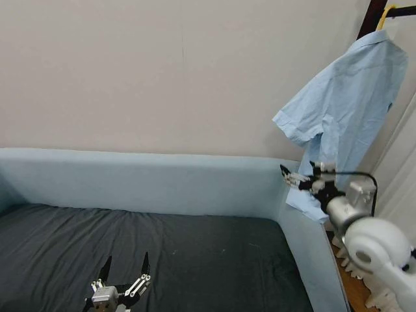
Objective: Pick up the clothes from the sofa and hang them on the clothes hanger.
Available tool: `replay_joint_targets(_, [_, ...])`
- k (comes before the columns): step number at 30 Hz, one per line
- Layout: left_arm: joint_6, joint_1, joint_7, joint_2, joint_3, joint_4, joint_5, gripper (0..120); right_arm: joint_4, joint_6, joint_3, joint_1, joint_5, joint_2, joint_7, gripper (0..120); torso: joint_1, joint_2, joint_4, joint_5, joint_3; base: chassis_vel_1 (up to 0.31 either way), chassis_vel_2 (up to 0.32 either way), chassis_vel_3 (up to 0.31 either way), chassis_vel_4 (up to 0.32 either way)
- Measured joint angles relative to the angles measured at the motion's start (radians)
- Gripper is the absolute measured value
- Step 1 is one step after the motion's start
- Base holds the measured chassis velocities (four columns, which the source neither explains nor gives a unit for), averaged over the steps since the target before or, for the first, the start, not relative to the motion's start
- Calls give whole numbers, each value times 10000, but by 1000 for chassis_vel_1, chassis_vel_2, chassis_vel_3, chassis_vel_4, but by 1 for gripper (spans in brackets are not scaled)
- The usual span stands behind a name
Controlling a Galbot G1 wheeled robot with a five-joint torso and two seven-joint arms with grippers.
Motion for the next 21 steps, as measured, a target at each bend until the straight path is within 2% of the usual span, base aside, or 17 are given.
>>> replay_joint_targets(2, [-25, 12, 0, 15, -8, 48, 12, 100, 105, 610, 640, -1465, -1161, 875, -514, 100, 0, 0, -1, 2, 1, 0, 0, 0, 0])
replay_joint_targets(3, [-31, 0, 3, 25, -8, 80, 20, 100, 169, 829, 850, -1912, -1483, 1254, -646, 100, -1, 0, 0, 2, 0, 0, 0, 0, 0])
replay_joint_targets(4, [-31, 0, 3, 25, -8, 80, 20, 100, 169, 829, 850, -1912, -1483, 1254, -646, 100, -1, 0, 0, 2, 0, 0, 0, 0, 0])
replay_joint_targets(8, [-66, -95, 32, 72, -7, 231, 38, 100, 676, 1877, 1577, -3831, -2925, 2955, -1122, 100, 0, 0, 6, -2, 1, 0, 0, 0, 0])
replay_joint_targets(9, [-66, -95, 32, 72, -7, 231, 38, 100, 676, 1877, 1577, -3831, -2925, 2955, -1122, 100, 0, 0, 6, -2, 1, 0, 0, 0, 0])
replay_joint_targets(13, [-98, -138, 39, 105, 60, 433, 202, 100, 1332, 2678, 1766, -5472, -3730, 3956, -1544, 100, 0, 0, 3, -4, 0, 0, 0, 0, 0])
replay_joint_targets(21, [-99, -200, 65, 124, 63, 534, 261, 100, 1716, 3516, 1705, -6462, -4338, 4794, -1831, 100, 1, 0, 5, -2, 2, 0, 0, 0, 0])
